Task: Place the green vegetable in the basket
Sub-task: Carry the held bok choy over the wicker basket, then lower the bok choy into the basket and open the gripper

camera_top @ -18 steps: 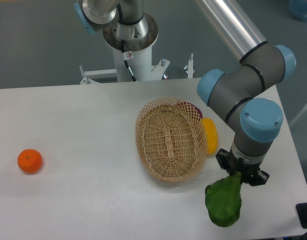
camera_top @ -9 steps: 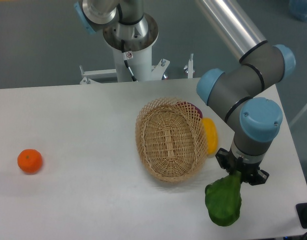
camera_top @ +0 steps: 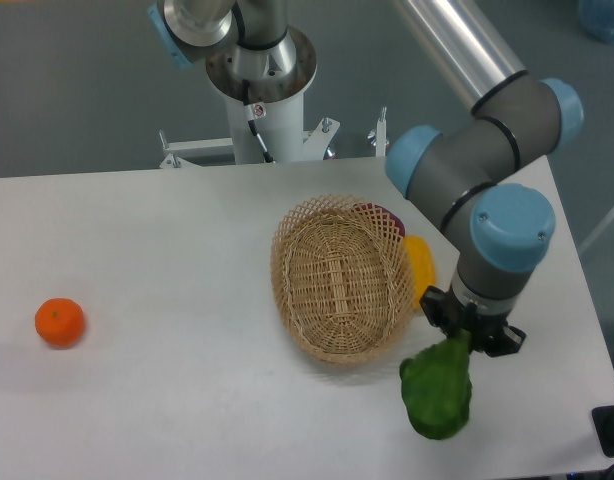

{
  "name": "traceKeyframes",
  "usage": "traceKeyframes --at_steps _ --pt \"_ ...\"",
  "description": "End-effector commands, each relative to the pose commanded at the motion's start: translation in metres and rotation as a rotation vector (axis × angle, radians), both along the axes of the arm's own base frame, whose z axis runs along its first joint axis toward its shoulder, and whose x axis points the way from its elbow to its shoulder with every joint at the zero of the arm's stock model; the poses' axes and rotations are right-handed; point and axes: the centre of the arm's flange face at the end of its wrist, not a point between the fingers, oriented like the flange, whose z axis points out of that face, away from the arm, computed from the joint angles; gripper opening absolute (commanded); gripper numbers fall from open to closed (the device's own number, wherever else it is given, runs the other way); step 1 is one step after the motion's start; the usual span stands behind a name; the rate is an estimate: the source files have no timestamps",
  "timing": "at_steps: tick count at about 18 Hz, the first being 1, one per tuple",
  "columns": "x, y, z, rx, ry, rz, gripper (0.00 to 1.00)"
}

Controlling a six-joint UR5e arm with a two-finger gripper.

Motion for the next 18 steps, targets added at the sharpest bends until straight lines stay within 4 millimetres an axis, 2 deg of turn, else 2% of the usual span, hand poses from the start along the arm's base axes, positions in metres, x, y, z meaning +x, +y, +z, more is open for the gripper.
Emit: traceKeyframes --at_steps 8,12,18 --pt "0.068 -0.033 -0.023 -0.021 -0.043 -0.113 0.32" --pt "0.105 -0.059 -0.046 -0.027 -0.052 -0.207 0.33" --pt "0.141 -0.061 -0.065 -0.027 -0.043 -0.252 0.36"
